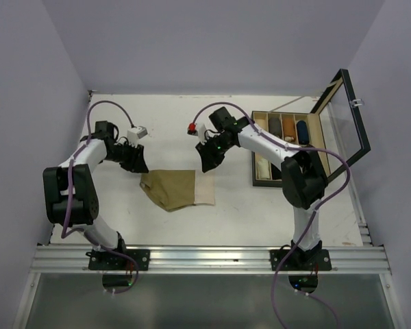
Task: Roll the underwear
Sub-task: Fold the underwear
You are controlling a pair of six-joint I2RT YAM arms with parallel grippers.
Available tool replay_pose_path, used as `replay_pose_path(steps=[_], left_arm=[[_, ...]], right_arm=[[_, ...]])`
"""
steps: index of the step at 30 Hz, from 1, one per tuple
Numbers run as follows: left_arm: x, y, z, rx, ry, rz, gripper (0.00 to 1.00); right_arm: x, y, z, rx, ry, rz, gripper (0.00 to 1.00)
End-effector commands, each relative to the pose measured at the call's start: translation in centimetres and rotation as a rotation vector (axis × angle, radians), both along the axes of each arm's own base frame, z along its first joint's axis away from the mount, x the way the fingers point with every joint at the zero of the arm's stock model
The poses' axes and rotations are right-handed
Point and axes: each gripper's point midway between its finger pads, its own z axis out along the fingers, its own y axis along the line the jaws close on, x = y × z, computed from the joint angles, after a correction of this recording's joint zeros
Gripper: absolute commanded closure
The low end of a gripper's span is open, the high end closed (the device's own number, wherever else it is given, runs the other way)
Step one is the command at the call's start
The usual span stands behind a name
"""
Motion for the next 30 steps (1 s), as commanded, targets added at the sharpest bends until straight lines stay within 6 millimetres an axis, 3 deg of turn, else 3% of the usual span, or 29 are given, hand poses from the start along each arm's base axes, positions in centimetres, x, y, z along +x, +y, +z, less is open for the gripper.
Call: replay_pose_path(steps=[1, 15, 21, 30], left_arm=[[0.1, -0.1, -0.8, -0.024, 0.035, 0.056, 0.64], [-1.4, 1.5, -4.0, 0.079, 0.090, 0.091, 0.64], [-1.3, 1.0, -4.5, 0.051, 0.095, 0.074, 0.65], [-1.0, 1.8, -5.7, 0.101, 0.109, 0.103, 0.62]], right_arm=[[2.4, 0.0, -1.9, -0.035, -0.007, -0.060, 0.85], [2.0, -0.6, -7.5, -0.117, 0.089, -0.101, 0.85], [1.7, -0.6, -8.2, -0.126, 0.106, -0.102, 0.85], [1.6, -0.9, -8.4, -0.136, 0.106, -0.098, 0.85]])
